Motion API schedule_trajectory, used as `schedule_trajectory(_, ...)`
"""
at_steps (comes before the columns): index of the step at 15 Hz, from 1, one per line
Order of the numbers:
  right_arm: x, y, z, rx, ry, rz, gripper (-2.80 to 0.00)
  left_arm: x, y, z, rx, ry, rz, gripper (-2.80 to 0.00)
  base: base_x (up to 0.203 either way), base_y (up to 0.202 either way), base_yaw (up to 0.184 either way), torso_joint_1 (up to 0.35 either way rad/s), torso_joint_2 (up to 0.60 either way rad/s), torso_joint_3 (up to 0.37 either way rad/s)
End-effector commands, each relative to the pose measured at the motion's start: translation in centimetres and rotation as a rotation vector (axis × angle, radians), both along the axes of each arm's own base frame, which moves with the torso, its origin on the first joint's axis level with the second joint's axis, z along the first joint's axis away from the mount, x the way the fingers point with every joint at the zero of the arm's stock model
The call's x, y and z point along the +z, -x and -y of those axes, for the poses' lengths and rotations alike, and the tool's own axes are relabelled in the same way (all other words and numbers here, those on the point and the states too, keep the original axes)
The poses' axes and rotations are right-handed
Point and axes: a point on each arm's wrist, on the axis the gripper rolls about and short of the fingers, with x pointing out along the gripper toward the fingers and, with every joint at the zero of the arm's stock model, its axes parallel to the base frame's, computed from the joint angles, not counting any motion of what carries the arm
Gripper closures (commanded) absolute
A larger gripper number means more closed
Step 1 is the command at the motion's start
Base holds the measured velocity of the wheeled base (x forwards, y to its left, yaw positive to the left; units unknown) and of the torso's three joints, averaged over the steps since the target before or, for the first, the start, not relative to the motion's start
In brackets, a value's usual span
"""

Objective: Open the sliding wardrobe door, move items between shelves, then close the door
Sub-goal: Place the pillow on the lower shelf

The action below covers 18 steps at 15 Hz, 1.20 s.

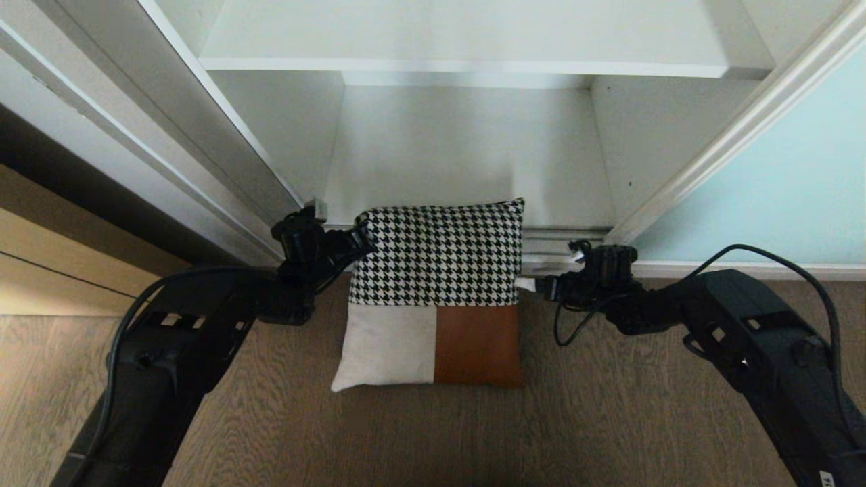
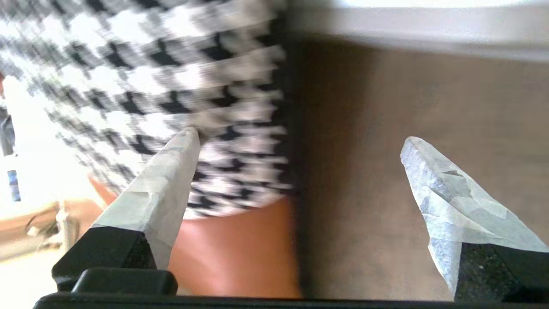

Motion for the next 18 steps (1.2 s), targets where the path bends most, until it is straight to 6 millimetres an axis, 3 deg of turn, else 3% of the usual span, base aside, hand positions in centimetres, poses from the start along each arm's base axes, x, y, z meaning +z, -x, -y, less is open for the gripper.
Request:
schedule_trajectory(1,-0.5,0.2,-1.4,0.030,0.000,-0.010,-2.80,-0.1,0.0,0.0,-0.001,0.003,0.002,0.00,0.000,0.000,0.000,0.000,0.00,0.000)
schedule_trajectory(7,-2.2,0.8,-4.0,0.087,0.008,-0.034,-2.80,-0.1,0.0,0.0,-0.001,0.003,0.002,0.00,0.000,0.000,0.000,0.000,0.00,0.000)
schedule_trajectory(8,-2.4,0.8,-4.2,0.092,0.008,-0.038,0.00,-0.1,0.0,0.0,-0.001,0.003,0.002,0.00,0.000,0.000,0.000,0.000,0.00,0.000)
schedule_trajectory(12,-0.6,0.8,-3.6,0.101,-0.006,-0.028,0.00,-0.1,0.0,0.0,-0.001,0.002,0.000,0.00,0.000,0.000,0.000,0.000,0.00,0.000)
schedule_trajectory(16,-0.4,0.8,-3.7,0.109,-0.009,-0.022,0.00,-0.3,0.0,0.0,-0.001,0.001,-0.001,0.00,0.000,0.000,0.000,0.000,0.00,0.000)
schedule_trajectory(18,0.8,0.8,-3.7,0.107,-0.021,-0.006,0.00,-0.4,-0.1,0.0,0.001,0.002,-0.002,0.00,0.000,0.000,0.000,0.000,0.00,0.000)
